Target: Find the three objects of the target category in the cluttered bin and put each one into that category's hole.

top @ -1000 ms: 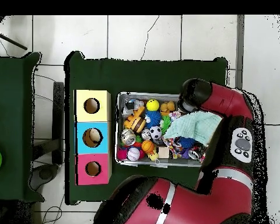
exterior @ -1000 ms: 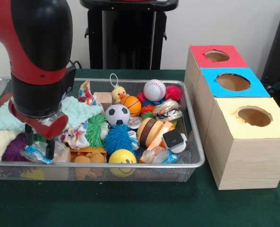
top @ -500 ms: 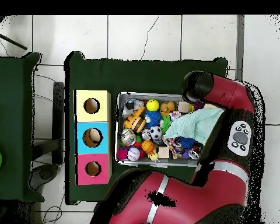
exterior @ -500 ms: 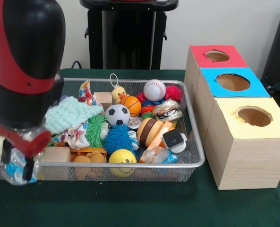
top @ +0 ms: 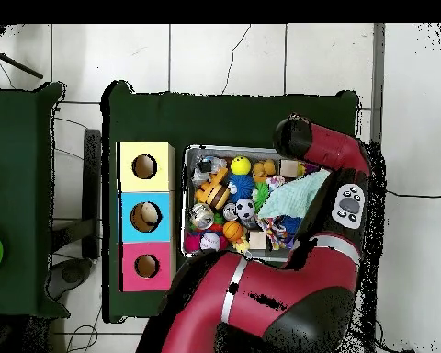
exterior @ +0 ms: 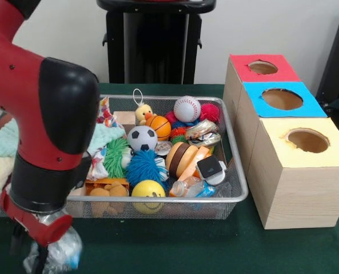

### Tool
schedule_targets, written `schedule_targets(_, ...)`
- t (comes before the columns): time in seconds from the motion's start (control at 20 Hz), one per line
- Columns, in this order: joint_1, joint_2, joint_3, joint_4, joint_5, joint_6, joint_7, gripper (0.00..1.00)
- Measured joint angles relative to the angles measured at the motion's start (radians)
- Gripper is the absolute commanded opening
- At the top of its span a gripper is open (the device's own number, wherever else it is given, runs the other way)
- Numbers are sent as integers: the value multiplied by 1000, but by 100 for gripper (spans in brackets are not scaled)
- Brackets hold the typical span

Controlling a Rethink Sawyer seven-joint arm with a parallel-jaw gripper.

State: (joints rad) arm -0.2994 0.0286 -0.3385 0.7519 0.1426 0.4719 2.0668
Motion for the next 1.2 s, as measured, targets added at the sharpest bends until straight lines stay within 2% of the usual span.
schedule_targets(0.2,16,19,-23,-2,26,-6,37,100)
schedule_targets(0.55,24,36,-32,-1,40,-8,44,100)
schedule_targets(1.2,32,1,-36,65,94,-8,44,100)
